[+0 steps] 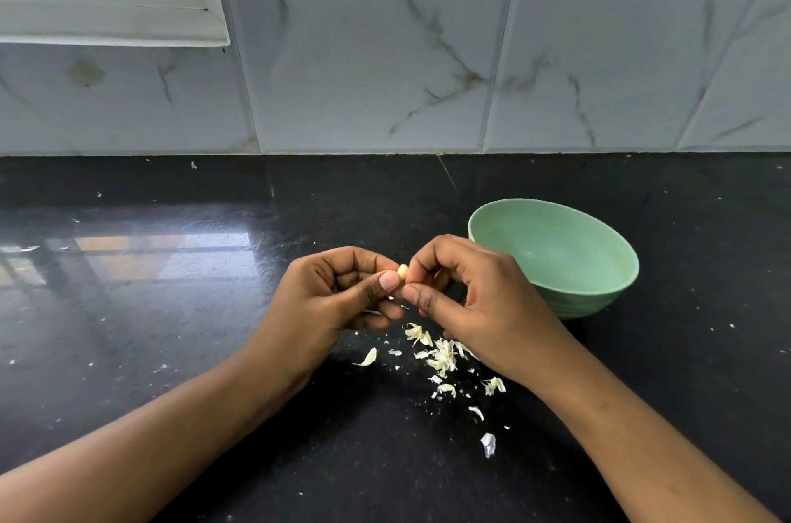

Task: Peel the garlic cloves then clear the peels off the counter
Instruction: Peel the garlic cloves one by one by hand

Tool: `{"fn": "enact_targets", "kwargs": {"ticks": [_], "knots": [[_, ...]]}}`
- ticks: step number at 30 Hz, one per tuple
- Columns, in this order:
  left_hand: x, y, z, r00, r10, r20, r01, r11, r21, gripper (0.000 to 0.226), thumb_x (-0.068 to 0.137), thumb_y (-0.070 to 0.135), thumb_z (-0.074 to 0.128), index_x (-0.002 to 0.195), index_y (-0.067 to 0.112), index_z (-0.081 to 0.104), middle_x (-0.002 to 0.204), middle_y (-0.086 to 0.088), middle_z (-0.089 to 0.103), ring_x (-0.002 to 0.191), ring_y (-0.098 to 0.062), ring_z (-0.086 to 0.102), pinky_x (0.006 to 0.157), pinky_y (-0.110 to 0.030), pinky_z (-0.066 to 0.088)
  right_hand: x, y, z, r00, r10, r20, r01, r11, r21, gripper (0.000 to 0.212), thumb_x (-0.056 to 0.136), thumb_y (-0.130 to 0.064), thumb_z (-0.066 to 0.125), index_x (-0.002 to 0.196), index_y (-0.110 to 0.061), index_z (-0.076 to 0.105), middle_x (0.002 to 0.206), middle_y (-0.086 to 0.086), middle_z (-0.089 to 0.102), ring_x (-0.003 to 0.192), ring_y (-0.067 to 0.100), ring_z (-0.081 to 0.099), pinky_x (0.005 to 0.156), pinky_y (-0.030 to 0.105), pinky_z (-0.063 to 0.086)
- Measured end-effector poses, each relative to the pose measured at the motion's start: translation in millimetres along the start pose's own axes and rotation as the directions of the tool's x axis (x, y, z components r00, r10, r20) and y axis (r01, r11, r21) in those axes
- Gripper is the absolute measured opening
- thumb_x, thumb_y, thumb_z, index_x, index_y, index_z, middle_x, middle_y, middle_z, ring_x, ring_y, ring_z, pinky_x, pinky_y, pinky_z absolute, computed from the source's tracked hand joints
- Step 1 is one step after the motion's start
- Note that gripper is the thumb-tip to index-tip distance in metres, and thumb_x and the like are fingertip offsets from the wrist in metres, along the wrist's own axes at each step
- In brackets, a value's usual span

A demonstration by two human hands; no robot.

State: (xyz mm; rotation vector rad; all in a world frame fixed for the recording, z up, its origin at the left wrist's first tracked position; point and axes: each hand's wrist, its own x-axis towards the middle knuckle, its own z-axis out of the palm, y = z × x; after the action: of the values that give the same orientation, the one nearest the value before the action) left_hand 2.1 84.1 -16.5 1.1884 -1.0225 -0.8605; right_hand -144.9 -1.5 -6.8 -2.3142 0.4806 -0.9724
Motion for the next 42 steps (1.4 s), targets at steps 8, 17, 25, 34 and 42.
{"fn": "enact_targets", "kwargs": {"ticks": [8, 17, 25, 34, 42], "knots": [[-0.1, -0.4, 0.9, 1.000, -0.025, -0.007, 0.025, 0.999, 0.046, 0.018, 0.068, 0.018, 0.070, 0.080, 0.004, 0.069, 0.072, -0.011, 0.073, 0.058, -0.012, 0.066, 0.054, -0.018, 0.053, -0.1, 3.5, -0.1, 0.998, -0.051, -0.021, 0.050, 0.998, -0.034, 0.017, 0.079, -0.007, 0.074, 0.093, -0.017, 0.071, 0.081, -0.010, 0.064, 0.071, 0.006, 0.062, 0.060, 0.021, 0.053], [-1.3, -0.6, 0.3, 1.000, 0.002, 0.016, -0.003, 0.994, 0.105, 0.018, 0.069, 0.021, 0.068, 0.081, 0.007, 0.069, 0.071, -0.011, 0.072, 0.060, -0.013, 0.066, 0.057, -0.020, 0.054, 0.2, 2.5, -2.6, 0.992, -0.095, -0.080, 0.088, 0.992, -0.093, 0.010, 0.073, -0.011, 0.079, 0.081, -0.014, 0.072, 0.075, -0.007, 0.068, 0.068, 0.005, 0.064, 0.060, 0.021, 0.052], [-1.2, -0.4, 0.2, 1.000, 0.011, 0.014, -0.013, 0.991, 0.131, 0.018, 0.069, 0.022, 0.068, 0.080, 0.007, 0.069, 0.068, -0.008, 0.071, 0.060, -0.011, 0.066, 0.056, -0.019, 0.053, -0.3, 2.9, -2.5, 0.990, -0.092, -0.105, 0.081, 0.991, -0.111, 0.011, 0.072, -0.014, 0.081, 0.077, -0.017, 0.072, 0.071, -0.009, 0.067, 0.065, 0.003, 0.063, 0.058, 0.013, 0.047], [-1.5, 1.2, 0.2, 1.000, 0.018, 0.008, -0.019, 0.993, 0.116, 0.018, 0.069, 0.020, 0.068, 0.080, 0.005, 0.069, 0.069, -0.009, 0.072, 0.060, -0.012, 0.067, 0.055, -0.019, 0.053, -1.5, 1.3, -2.2, 0.980, -0.134, -0.145, 0.112, 0.982, -0.151, 0.008, 0.072, -0.019, 0.080, 0.075, -0.017, 0.073, 0.068, -0.010, 0.067, 0.062, 0.004, 0.062, 0.054, 0.026, 0.050], [-1.2, 1.1, -0.1, 1.000, 0.013, -0.015, -0.012, 0.998, 0.060, 0.018, 0.067, 0.018, 0.070, 0.078, 0.003, 0.070, 0.070, -0.013, 0.072, 0.059, -0.013, 0.067, 0.056, -0.019, 0.054, -2.6, -0.8, -1.5, 0.975, -0.149, -0.167, 0.115, 0.974, -0.195, 0.007, 0.073, -0.024, 0.076, 0.073, -0.019, 0.071, 0.068, -0.010, 0.065, 0.060, 0.006, 0.060, 0.052, 0.028, 0.049]]}}
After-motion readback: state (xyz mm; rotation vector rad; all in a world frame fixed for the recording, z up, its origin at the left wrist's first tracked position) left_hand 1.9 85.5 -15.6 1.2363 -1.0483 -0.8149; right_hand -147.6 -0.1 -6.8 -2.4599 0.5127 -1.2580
